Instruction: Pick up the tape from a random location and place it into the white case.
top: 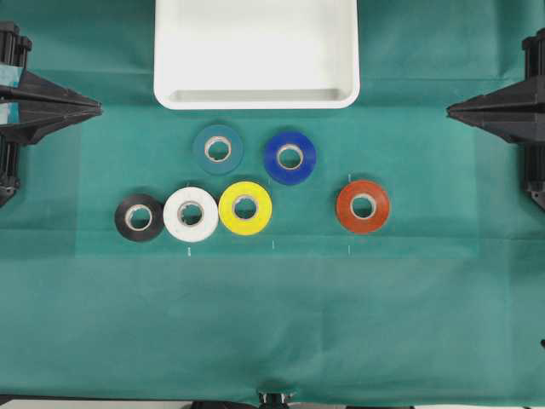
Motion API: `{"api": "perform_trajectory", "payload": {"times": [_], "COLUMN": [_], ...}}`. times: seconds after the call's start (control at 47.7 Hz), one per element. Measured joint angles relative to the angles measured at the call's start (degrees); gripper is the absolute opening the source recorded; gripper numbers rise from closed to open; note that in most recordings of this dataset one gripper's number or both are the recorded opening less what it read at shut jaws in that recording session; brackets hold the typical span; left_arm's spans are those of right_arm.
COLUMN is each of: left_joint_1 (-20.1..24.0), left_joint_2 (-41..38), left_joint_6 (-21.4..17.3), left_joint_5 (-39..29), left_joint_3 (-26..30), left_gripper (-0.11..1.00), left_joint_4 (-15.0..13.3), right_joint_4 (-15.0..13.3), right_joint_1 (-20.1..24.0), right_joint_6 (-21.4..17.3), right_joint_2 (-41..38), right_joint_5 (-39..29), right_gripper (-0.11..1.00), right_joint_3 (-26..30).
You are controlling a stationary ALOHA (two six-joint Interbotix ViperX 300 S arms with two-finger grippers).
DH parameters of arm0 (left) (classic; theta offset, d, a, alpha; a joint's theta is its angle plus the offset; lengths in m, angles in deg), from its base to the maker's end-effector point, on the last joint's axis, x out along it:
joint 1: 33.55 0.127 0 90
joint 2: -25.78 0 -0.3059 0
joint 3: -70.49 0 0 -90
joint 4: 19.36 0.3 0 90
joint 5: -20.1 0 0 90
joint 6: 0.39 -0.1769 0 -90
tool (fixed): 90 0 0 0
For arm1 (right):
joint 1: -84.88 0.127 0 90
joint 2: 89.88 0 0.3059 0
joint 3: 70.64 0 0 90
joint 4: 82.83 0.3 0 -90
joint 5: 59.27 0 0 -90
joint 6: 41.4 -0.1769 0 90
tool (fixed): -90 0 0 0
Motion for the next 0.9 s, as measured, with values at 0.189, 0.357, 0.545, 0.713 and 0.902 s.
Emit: {"api": "perform_trajectory", "payload": {"times": [0.189, 0.357, 0.545, 0.713, 0.902], "left_joint_1": [0.0, 0.09, 0.0, 0.09, -0.09], "left_joint_2": [0.09, 0.0, 0.18, 0.44, 0.44], "left_joint_6": [-0.18, -0.18, -0.18, -0.26, -0.35], "left_joint_5": [-2.2, -2.9, -3.16, -3.16, -3.16], "left_joint_3": [0.0, 0.0, 0.0, 0.0, 0.0], "left_gripper": [0.02, 0.02, 0.02, 0.02, 0.26], "left_joint_4": [0.0, 0.0, 0.0, -0.09, -0.09], "right_joint_4": [0.0, 0.0, 0.0, 0.0, 0.0], "right_joint_1": [0.0, -0.09, -0.09, -0.09, -0.09], "right_joint_6": [0.0, 0.0, 0.0, 0.0, 0.0], "right_joint_2": [-0.18, -0.18, -0.18, -0.18, -0.35], "right_joint_5": [-2.2, -3.25, -4.04, -4.39, -4.57], "right_gripper": [0.0, 0.0, 0.0, 0.0, 0.0], "right_joint_3": [0.79, 1.32, 1.58, 1.49, 1.58]}}
